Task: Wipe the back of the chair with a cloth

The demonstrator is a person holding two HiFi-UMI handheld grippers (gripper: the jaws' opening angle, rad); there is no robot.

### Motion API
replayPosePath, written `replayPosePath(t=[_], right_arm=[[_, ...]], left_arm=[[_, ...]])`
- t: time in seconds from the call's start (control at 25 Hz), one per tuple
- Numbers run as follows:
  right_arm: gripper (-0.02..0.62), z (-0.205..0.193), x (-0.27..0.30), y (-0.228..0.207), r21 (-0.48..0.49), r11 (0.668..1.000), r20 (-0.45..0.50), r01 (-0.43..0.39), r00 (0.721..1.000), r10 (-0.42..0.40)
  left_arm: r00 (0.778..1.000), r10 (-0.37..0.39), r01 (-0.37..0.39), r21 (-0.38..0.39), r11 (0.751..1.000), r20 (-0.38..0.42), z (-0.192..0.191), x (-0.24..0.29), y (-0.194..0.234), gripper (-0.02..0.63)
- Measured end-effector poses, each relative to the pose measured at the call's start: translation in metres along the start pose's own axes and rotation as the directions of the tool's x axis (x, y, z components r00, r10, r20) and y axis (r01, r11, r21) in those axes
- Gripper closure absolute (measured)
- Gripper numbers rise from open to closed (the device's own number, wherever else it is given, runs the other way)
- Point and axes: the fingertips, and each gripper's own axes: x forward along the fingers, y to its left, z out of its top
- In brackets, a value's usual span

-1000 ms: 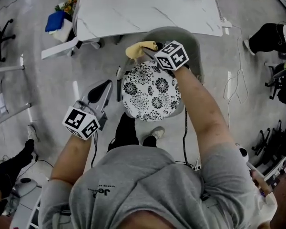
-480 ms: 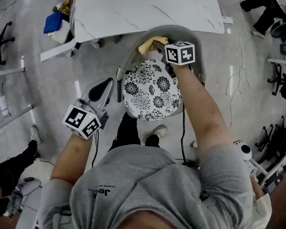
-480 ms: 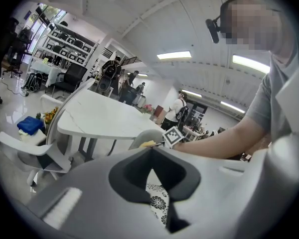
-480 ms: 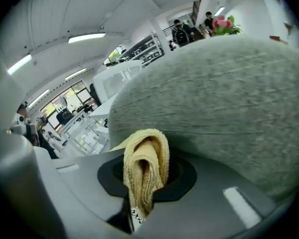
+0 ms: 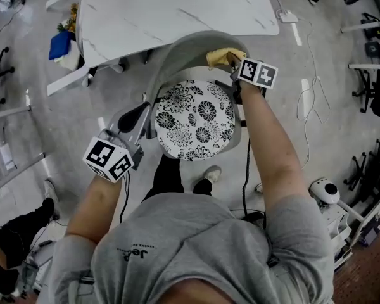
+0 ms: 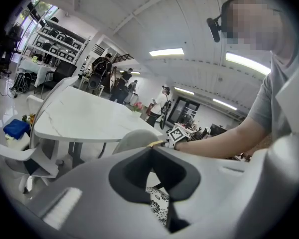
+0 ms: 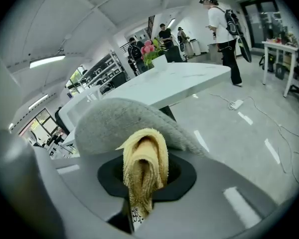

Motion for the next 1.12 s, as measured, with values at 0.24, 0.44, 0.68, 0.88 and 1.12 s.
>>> replayPosePath(t=[0.24, 0.44, 0.68, 0.88, 1.12], right_arm=[[0.546, 0.004, -0.031, -0.028, 0.038, 0.997, 0.056, 0.071, 0.996, -0.073], [0.546, 0.004, -0.037, -0.023, -0.064, 0.997, 0.031, 0.039, 0.999, -0.037], [0.546, -0.027, -0.015, 0.066, -0.341, 0.893, -0.166, -0.293, 0.954, 0.249], [0.546, -0.087, 0.006, 0.165, -0.414, 0.648, -0.435, -0.639, 0.764, 0.476], [0.546, -0.125, 0.046, 0.211, -0.329, 0.599, -0.529, -0.730, 0.668, 0.523]], left_arm=[[1.000, -0.026, 0.026, 0.015, 1.000, -0.006, 0.004, 0.013, -0.018, 0.575], [1.000, -0.026, 0.026, 0.011, 1.000, 0.009, 0.003, 0.014, -0.022, 0.575], [1.000, -0.001, 0.001, -0.013, 1.000, 0.013, -0.003, 0.009, -0.011, 0.575], [0.999, 0.027, -0.027, -0.031, 0.999, 0.016, -0.005, -0.003, 0.006, 0.575], [0.998, 0.067, -0.067, -0.069, 0.995, -0.002, -0.024, -0.023, 0.029, 0.575]])
